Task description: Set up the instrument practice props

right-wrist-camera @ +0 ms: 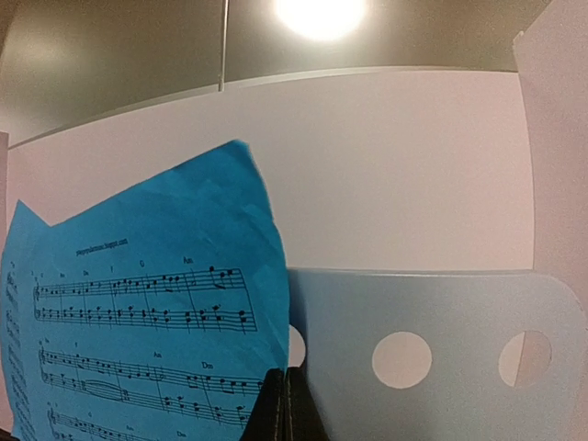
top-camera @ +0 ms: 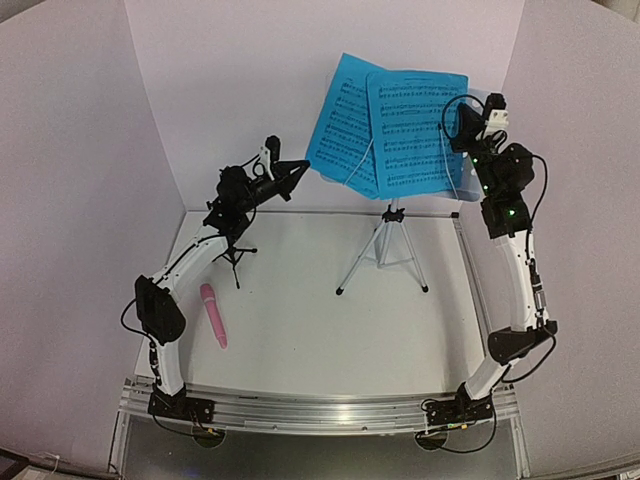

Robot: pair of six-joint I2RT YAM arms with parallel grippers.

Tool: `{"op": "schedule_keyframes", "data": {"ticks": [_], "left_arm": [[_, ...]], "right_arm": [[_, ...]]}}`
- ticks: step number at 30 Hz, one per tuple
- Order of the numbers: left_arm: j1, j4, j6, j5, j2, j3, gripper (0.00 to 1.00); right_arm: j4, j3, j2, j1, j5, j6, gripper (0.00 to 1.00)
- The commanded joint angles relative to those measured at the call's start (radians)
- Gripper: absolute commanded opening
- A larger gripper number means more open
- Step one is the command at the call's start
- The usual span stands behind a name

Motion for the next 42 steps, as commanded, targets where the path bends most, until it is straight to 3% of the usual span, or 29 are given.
{"op": "schedule_keyframes", "data": {"ticks": [1,14,31,42], "left_arm": [[-0.008,0.112,-0.013,-0.013,-0.069,-0.031,0.0],[-0.008,0.138,-0.002,-0.019,-0.081,-0.058,0.0],[-0.008,0.157,-0.005,-0.034,-0.088,-0.073,0.0],[-0.008,0.161,0.001,-0.03,-0.096,-0.085,0.0]], "right_arm": [[0.091,-0.049,-0.06,-0.002,0.101,-0.039,0.0],[0.07,-0.094,-0.113,-0.001,0.046,-0.21,0.0],[-0.003,-0.16,-0.174,-0.002,0.159,-0.372,0.0],[-0.035,-0.158,-0.188,-0.013,0.127,-0.441,0.0]]}}
